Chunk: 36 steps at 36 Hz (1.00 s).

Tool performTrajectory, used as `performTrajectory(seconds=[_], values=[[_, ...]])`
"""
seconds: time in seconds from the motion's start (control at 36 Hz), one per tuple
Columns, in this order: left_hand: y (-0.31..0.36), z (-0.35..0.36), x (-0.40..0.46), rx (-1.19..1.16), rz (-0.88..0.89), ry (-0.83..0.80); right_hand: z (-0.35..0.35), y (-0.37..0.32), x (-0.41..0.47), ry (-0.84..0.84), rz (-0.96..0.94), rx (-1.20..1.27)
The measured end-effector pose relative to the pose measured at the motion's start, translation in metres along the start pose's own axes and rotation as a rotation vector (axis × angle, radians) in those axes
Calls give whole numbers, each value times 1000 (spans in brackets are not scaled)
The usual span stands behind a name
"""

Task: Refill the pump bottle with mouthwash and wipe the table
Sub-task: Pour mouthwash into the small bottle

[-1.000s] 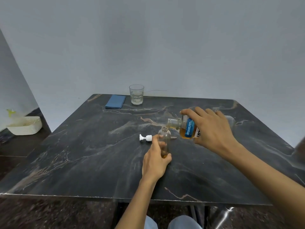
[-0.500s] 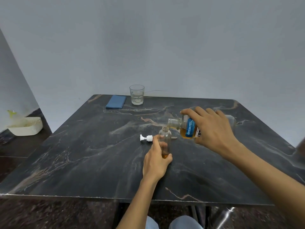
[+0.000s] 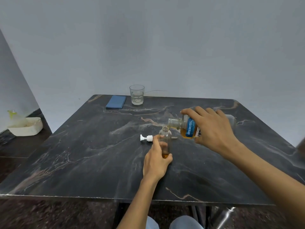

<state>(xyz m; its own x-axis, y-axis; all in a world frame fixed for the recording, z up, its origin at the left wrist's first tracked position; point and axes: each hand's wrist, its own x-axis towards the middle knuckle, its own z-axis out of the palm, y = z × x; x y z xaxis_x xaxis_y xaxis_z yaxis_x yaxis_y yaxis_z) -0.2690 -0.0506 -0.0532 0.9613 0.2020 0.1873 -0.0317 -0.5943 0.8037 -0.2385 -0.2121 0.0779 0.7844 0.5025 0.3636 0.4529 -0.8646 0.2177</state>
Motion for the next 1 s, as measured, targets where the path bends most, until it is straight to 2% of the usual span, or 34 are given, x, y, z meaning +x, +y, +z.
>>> performTrajectory(seconds=[1.0], values=[[2, -1, -1, 21, -11, 11, 0, 1, 0, -2, -4, -7]])
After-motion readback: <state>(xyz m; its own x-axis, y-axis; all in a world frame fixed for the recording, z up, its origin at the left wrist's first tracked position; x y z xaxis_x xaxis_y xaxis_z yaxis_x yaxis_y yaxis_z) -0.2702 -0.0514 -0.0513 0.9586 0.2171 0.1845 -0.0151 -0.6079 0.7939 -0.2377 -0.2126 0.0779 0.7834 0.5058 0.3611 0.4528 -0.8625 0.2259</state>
